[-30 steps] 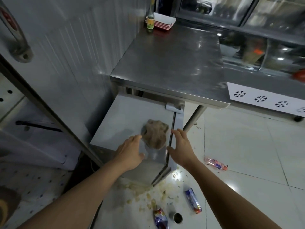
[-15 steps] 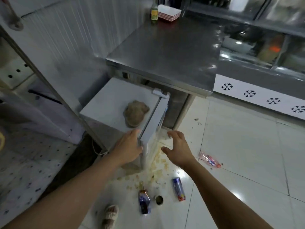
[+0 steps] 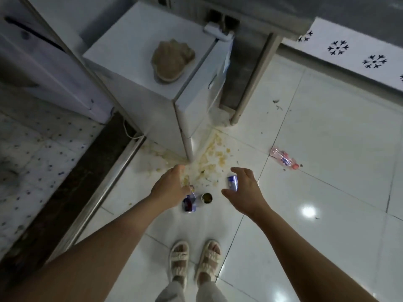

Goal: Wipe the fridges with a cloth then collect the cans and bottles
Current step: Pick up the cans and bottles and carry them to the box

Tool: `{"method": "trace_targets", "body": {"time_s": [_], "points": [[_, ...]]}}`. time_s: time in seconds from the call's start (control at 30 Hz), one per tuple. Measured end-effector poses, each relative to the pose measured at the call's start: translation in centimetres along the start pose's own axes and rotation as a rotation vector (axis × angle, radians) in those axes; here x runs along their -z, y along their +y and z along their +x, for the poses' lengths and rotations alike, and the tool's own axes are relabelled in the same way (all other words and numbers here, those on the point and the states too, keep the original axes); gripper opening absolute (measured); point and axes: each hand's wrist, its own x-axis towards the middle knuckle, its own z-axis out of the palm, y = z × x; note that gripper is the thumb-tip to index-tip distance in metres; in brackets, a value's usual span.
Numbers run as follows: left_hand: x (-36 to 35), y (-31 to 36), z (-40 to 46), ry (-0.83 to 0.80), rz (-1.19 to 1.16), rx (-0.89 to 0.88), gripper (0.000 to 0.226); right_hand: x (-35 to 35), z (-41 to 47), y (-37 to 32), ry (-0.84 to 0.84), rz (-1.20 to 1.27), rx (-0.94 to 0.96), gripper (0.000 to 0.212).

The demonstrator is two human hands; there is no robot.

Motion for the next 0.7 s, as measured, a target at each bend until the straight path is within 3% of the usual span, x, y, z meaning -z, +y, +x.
{"method": "trace_targets", "body": {"time_s": [0.27, 0.7], "points": [[-10.6, -8.3, 4.5, -0.083, -0.037, 0.046, 0.049, -11.6, 2.0, 6.3, -0.087, -0.04, -0.119, 0.076], [-26.5, -17.8, 15.8, -0.032, -0.01, 0.177, 0.066, -27.9, 12.8, 18.6, -0.047, -0.039, -0.117, 0.079]]}}
